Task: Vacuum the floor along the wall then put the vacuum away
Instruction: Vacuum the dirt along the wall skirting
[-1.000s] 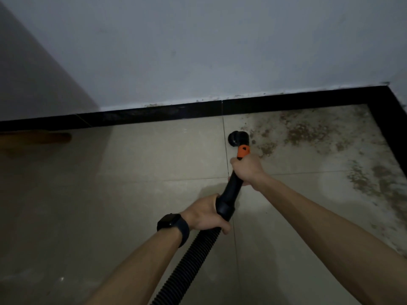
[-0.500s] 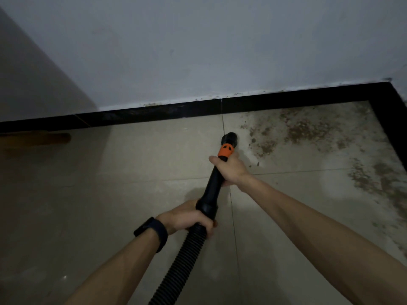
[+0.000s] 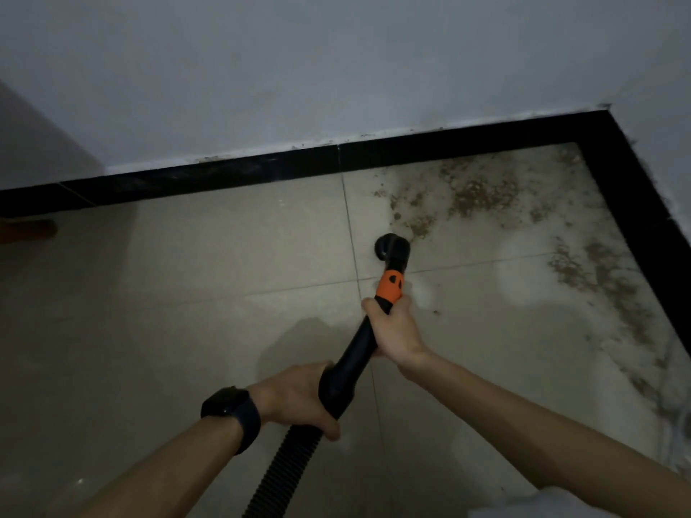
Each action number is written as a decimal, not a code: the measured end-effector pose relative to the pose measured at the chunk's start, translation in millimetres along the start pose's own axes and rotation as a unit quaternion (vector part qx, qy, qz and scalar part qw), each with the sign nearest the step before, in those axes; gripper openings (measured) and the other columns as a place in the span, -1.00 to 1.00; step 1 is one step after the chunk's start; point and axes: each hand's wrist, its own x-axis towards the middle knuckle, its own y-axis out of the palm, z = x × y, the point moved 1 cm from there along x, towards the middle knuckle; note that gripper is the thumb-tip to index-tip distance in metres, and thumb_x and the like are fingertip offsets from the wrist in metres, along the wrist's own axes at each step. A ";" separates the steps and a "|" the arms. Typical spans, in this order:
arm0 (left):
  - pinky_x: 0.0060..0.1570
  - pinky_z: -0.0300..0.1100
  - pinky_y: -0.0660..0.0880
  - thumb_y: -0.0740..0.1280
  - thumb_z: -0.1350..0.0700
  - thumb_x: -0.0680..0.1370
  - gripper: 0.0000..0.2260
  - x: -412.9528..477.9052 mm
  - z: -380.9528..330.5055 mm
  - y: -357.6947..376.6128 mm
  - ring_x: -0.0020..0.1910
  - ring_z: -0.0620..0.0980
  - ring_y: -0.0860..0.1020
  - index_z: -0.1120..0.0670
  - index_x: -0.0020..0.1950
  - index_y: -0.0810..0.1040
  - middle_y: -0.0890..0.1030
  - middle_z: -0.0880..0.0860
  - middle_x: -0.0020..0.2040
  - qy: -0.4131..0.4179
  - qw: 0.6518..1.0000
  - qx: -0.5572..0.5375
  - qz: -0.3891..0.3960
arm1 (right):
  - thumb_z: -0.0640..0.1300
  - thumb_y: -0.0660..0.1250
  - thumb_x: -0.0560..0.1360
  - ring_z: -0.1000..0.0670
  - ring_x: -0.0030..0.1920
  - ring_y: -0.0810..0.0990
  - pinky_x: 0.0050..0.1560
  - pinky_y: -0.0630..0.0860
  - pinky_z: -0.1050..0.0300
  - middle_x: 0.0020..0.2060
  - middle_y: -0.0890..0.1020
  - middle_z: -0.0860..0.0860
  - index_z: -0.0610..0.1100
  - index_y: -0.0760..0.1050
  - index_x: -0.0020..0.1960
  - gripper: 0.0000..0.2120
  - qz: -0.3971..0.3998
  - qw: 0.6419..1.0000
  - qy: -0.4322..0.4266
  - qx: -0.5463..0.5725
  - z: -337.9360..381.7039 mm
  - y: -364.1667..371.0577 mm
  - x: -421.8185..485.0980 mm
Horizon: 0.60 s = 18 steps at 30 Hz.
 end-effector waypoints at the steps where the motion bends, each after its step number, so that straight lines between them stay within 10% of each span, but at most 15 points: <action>1: -0.02 -0.15 0.58 0.59 -0.08 0.27 -0.52 -1.0 0.0 4.5 -0.02 -0.11 0.59 -0.09 0.09 0.46 0.60 -0.11 0.01 -0.001 1.000 0.020 -0.003 | -0.02 0.29 0.64 -0.06 -0.13 0.63 -0.36 0.61 0.09 -0.04 0.55 -0.09 -0.14 0.20 0.35 -0.60 0.001 1.000 0.001 0.006 -6.9 -3.3 -3.1; 9: -0.08 -0.08 0.59 0.57 -0.07 0.31 -0.56 8.0 -19.6 24.9 -0.07 -0.05 0.60 -0.04 0.03 0.42 0.60 -0.07 -0.04 0.020 0.996 0.090 0.003 | -0.05 0.31 0.61 -0.07 -0.11 0.60 0.02 0.63 -0.14 -0.07 0.56 -0.09 -0.11 0.32 0.24 -0.73 -0.085 0.996 -0.006 0.036 -37.1 -29.7 -15.9; 18: 0.04 -0.08 0.61 0.59 -0.05 0.28 -0.57 19.8 -29.1 15.1 0.00 -0.07 0.61 -0.08 0.02 0.46 0.62 -0.08 0.00 0.019 1.000 -0.014 -0.008 | -0.05 0.28 0.63 -0.08 -0.12 0.62 -0.32 0.65 0.01 -0.05 0.52 -0.09 -0.18 0.22 0.29 -0.64 -0.016 0.999 -0.013 -0.025 4.0 -35.0 1.4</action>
